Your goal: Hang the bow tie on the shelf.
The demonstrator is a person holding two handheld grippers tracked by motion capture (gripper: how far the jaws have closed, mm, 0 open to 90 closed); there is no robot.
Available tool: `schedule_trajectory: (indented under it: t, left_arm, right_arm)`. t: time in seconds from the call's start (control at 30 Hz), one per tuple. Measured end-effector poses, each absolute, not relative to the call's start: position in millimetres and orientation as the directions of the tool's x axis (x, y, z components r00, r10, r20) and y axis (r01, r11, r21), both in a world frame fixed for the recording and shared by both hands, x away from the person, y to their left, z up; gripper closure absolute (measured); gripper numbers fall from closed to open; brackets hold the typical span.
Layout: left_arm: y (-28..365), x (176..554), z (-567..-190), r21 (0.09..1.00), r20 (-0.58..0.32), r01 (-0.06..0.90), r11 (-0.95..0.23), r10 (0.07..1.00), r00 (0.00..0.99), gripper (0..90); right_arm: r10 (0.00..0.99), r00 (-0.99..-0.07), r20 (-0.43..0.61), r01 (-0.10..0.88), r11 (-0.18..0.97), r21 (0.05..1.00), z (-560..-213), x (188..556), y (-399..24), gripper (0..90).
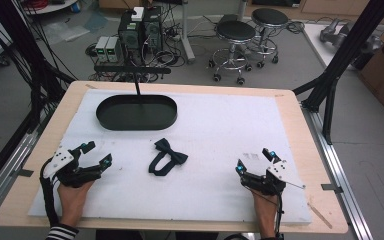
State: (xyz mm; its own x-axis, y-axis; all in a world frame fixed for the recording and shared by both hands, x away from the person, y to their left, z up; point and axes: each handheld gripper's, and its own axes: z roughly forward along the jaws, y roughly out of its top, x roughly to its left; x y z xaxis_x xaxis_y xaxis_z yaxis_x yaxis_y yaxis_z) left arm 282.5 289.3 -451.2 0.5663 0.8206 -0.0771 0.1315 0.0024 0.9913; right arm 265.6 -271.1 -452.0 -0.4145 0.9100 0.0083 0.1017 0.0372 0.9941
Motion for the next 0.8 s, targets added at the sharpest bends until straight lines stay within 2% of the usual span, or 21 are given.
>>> schedule_trajectory:
  t: [0.8]
  left_arm:
    - [291.2, 284.7, -451.1, 0.988, -0.112, 0.152, 0.031, 0.823, 0.557, 16.0]
  right_arm:
    - [0.910, -0.415, 0.001, 0.094, 0.042, 0.995, -452.2, 263.8, -269.7, 3.3]
